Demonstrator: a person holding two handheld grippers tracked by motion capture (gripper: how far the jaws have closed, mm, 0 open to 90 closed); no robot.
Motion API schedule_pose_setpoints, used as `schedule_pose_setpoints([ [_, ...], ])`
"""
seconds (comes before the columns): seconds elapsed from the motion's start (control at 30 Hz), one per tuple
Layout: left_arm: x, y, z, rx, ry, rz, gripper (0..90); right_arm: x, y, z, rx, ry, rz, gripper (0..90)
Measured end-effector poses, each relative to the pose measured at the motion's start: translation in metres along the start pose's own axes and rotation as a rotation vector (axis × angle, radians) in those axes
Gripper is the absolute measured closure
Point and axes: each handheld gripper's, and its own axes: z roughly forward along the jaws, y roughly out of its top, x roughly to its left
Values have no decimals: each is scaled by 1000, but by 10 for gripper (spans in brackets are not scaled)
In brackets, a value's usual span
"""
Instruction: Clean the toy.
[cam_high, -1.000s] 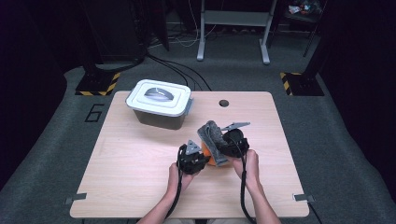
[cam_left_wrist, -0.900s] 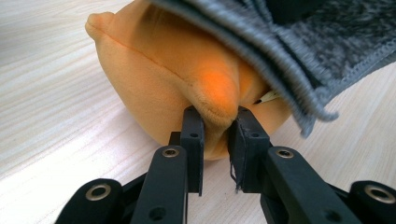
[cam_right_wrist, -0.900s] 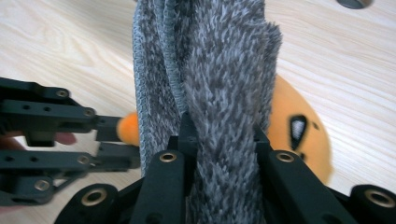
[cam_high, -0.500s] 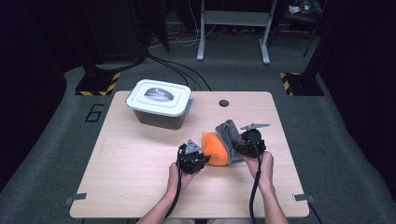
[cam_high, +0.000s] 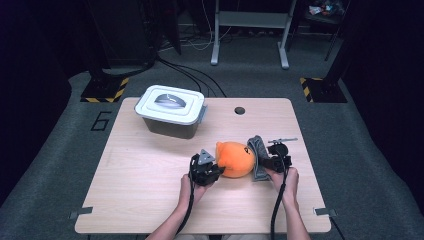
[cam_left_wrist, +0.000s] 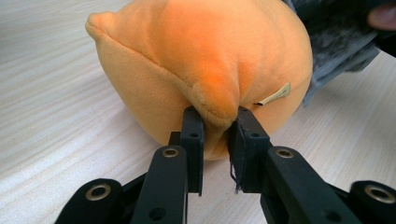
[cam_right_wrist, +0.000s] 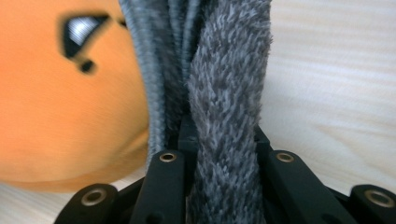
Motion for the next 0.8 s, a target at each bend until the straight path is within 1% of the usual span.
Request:
schedule_pose_setpoints([
  [0.03,0,0,0,0,-2,-1,762,-2,-4,8,16,3,0,753],
  [0.07,0,0,0,0,-2,1,762,-2,-5,11,23,6,8,753],
  [0.13,0,0,0,-1,-1,2,762,-3,-5,13,25,6,8,753],
  [0.17,0,0,0,-2,-1,1,762,-3,-6,15,36,9,11,753],
  [0.2,0,0,0,-1,-1,3,762,-2,-5,16,37,4,2,752],
  [0.27,1,0,0,-1,-1,3,762,-3,-5,14,39,3,5,752],
  [0.3,0,0,0,-6,3,0,762,-4,-5,12,38,0,-2,752],
  [0.33,0,0,0,-6,3,0,761,-4,-4,9,29,-4,2,751],
  [0.37,1,0,0,1,-4,1,761,-4,-4,9,29,-4,2,751],
  [0.43,1,0,0,1,3,2,761,-6,-3,-2,-1,-9,11,751],
  [0.47,1,0,0,2,3,9,760,-5,-2,-15,-40,-6,20,751],
  [0.5,1,0,0,2,3,9,760,-5,-2,-15,-40,-6,20,751],
  [0.53,0,0,1,0,5,13,760,-2,1,-30,-91,-2,6,751],
  [0.57,0,0,1,0,5,13,760,-2,1,-30,-91,-2,6,751],
  [0.6,0,0,0,2,6,12,760,0,3,-37,-110,0,-14,751],
  [0.63,1,0,1,0,5,9,760,10,7,-50,-138,5,-40,751],
  [0.67,1,0,1,-2,4,9,759,15,9,-54,-158,10,-62,751],
  [0.7,1,0,1,-2,3,8,759,21,10,-58,-169,19,-75,752],
  [0.73,1,0,1,-2,3,8,758,21,10,-58,-169,19,-75,752],
  [0.77,1,0,1,-3,3,8,758,27,12,-60,-175,29,-94,751],
  [0.8,1,0,1,-3,2,9,758,38,16,-59,-172,64,-124,751],
])
